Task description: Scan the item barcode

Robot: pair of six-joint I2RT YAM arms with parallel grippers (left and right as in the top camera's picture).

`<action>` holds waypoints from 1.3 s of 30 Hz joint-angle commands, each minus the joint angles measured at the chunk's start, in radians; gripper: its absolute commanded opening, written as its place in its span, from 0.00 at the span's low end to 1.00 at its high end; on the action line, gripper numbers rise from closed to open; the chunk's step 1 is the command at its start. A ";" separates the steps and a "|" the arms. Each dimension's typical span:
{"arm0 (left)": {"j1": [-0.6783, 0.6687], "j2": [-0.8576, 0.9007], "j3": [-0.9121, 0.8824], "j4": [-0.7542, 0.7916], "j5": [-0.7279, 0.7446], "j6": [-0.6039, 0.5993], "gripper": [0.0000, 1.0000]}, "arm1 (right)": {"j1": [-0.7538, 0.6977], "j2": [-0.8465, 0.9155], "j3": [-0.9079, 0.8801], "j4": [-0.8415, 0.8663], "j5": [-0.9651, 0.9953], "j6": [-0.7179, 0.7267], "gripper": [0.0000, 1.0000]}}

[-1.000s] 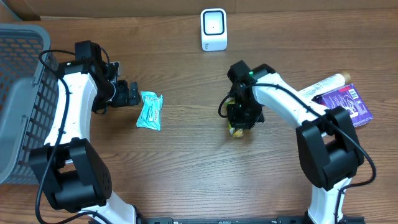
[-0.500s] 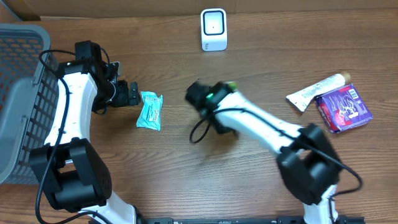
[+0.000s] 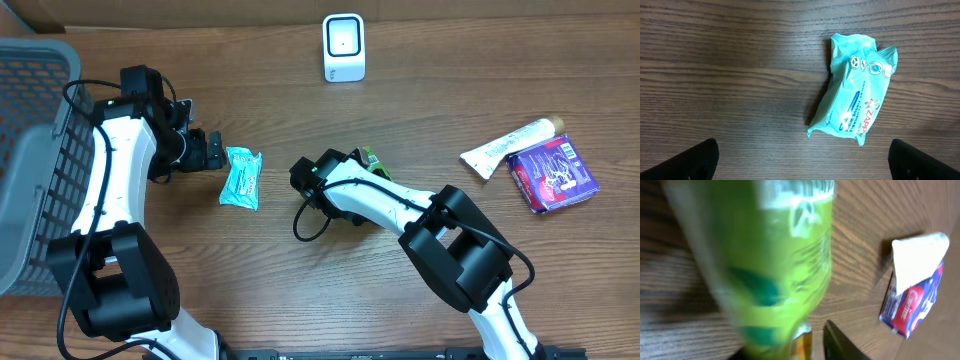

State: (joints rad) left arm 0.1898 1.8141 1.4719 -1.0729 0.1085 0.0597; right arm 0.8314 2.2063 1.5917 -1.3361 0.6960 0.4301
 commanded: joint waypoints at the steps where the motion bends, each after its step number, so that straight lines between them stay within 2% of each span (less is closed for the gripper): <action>1: -0.007 -0.019 -0.003 0.001 0.000 0.019 1.00 | 0.008 -0.014 0.025 -0.008 0.006 0.011 0.41; 6: -0.007 -0.019 -0.003 0.001 0.000 0.019 1.00 | 0.046 -0.014 0.025 -0.009 -0.017 0.011 0.62; 8: -0.007 -0.019 -0.003 0.001 0.000 0.019 1.00 | 0.053 -0.014 0.032 -0.009 -0.048 0.012 0.67; 17: -0.007 -0.019 -0.003 0.001 0.000 0.019 1.00 | -0.004 -0.067 0.247 -0.079 -0.294 -0.023 0.71; 19: -0.007 -0.019 -0.004 0.001 0.000 0.018 1.00 | -0.035 -0.096 0.307 -0.095 -0.364 -0.068 0.75; 20: -0.007 -0.019 -0.003 0.001 0.000 0.019 0.99 | -0.057 -0.113 0.330 -0.100 -0.409 -0.102 0.82; 23: -0.007 -0.019 -0.004 0.001 0.000 0.019 0.99 | -0.134 -0.154 0.343 -0.103 -0.524 -0.206 0.92; 27: -0.007 -0.019 -0.004 0.001 0.000 0.018 0.99 | -0.256 -0.154 0.329 -0.116 -0.748 -0.398 1.00; 30: -0.007 -0.019 -0.004 0.001 0.000 0.019 1.00 | -0.329 -0.151 0.279 -0.105 -0.905 -0.546 1.00; 33: -0.007 -0.019 -0.004 0.001 0.000 0.019 0.99 | -0.378 -0.151 0.195 -0.077 -0.982 -0.663 1.00; 39: -0.007 -0.019 -0.004 0.001 0.000 0.019 1.00 | -0.400 -0.151 0.044 0.020 -1.049 -0.709 1.00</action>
State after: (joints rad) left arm 0.1898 1.8141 1.4719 -1.0729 0.1085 0.0597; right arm 0.4271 2.0598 1.6814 -1.3437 -0.2634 -0.2024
